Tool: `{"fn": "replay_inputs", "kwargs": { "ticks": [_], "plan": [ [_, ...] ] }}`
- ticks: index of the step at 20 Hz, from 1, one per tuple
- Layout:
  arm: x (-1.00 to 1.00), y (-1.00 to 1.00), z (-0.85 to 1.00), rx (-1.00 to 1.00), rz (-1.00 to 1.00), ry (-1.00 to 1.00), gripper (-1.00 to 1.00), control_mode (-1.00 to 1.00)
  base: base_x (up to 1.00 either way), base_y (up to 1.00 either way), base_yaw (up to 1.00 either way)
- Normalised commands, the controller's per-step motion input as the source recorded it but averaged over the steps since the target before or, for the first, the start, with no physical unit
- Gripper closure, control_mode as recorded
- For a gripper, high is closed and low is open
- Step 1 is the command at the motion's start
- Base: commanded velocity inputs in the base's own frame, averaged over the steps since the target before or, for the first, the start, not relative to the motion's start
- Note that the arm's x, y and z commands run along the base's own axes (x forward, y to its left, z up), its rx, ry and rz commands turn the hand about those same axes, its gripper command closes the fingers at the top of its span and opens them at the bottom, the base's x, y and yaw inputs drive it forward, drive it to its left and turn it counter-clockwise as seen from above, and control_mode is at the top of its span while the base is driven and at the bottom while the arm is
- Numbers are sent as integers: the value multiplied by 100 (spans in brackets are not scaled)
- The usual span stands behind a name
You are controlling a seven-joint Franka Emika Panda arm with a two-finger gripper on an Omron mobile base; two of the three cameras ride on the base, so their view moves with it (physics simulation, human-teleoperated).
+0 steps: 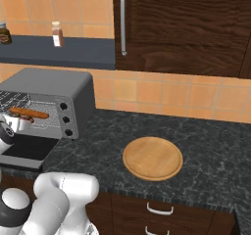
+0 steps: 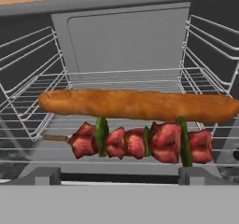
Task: Pick up the kebab skewer and baguette bread, and place them inside the toaster oven. Close the toaster oven door and start by setting the timer.
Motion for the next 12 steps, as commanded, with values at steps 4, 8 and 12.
{"fn": "replay_inputs", "kwargs": {
  "ticks": [4,8,12],
  "plan": [
    [6,1,-14,0,0,0,-100,-100,0,0,0],
    [5,7,-20,-2,0,0,-100,-100,0,0,0],
    [14,1,-3,0,0,0,-100,-100,0,0,0]
  ]
}}
